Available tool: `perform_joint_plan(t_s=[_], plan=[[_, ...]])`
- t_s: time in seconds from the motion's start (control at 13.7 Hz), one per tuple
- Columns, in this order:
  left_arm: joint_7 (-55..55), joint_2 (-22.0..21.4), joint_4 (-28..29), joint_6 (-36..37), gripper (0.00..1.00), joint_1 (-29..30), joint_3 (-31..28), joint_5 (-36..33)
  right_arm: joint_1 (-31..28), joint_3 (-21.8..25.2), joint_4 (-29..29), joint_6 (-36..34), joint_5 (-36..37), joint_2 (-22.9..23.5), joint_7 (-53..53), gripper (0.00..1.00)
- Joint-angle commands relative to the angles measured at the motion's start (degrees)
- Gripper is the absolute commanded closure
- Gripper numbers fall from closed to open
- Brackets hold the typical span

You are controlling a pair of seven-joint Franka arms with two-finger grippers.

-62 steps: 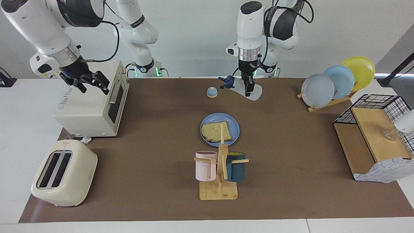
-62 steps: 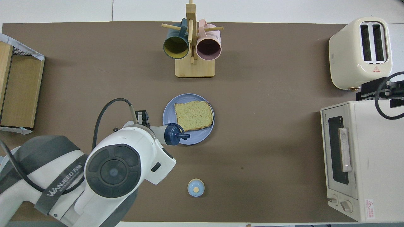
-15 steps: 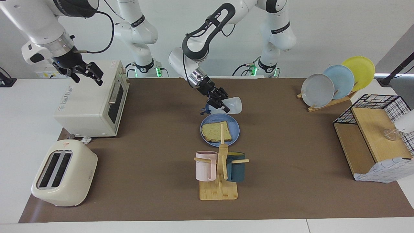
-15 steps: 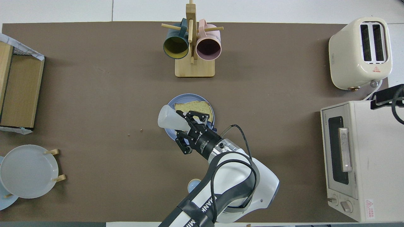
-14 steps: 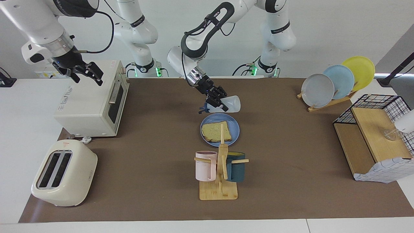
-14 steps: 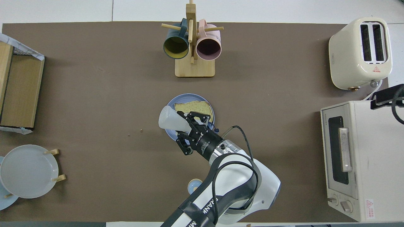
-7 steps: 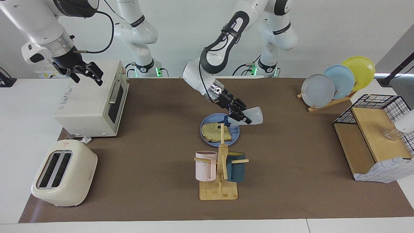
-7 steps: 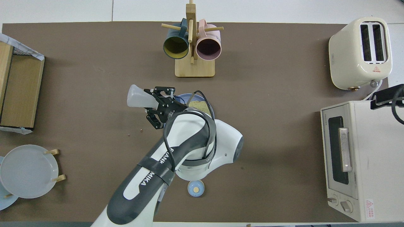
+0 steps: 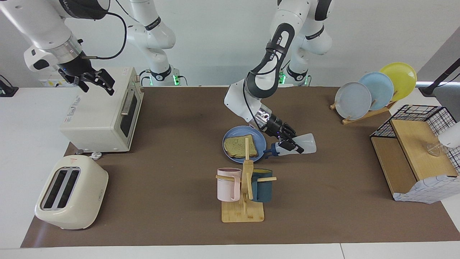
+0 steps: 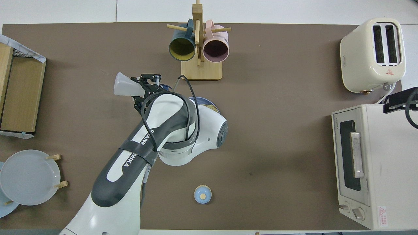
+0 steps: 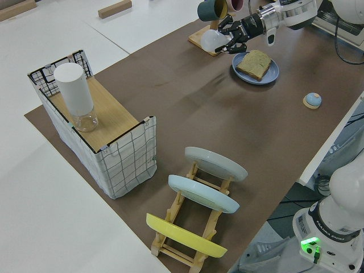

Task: Put bread on plate and add seasoning
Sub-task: 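Shake the inverted bottle over the toast with the left gripper, then lift the bottle away from the plate with the left gripper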

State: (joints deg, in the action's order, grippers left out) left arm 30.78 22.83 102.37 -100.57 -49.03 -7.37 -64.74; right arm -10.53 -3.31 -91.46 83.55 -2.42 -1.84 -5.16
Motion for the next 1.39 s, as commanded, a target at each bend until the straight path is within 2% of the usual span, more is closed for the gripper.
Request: perform_joint_plan(t_s=[0.0,0.29,0.51,0.73,0.95,1.17,1.31], plan=[[-0.11,-0.51,-0.15,3.53,1.0,-5.27,-0.28,1.97,-0.02,-0.03,-0.38,-0.49,0.57,-0.71,0.77,0.0],[-1.76,-0.95,-0.67,6.79,1.0,-12.74,-0.36,7.5,-0.02,-0.03,-0.38,-0.49,0.57,-0.71,0.77,0.0],[-6.52,-0.95,-1.46,6.79,1.0,-13.02,-0.28,9.89,-0.02,-0.03,-0.38,-0.49,0.57,-0.71,0.77,0.0],[-10.65,-1.91,-1.73,5.04,1.0,-10.31,-0.45,13.83,-0.02,-0.03,-0.38,-0.49,0.57,-0.71,0.77,0.0],[-9.26,-7.87,-0.5,0.92,1.0,-5.04,-0.37,14.9,-0.02,-0.03,-0.38,-0.49,0.57,-0.71,0.77,0.0],[-6.88,-13.33,-0.41,-1.63,1.0,0.06,-0.37,22.09,-0.02,-0.03,-0.38,-0.49,0.57,-0.71,0.85,0.0],[-6.79,-14.66,-0.41,-2.7,1.0,3.05,-0.37,26.66,-0.02,-0.03,-0.38,-0.49,0.57,-0.71,0.77,0.0]])
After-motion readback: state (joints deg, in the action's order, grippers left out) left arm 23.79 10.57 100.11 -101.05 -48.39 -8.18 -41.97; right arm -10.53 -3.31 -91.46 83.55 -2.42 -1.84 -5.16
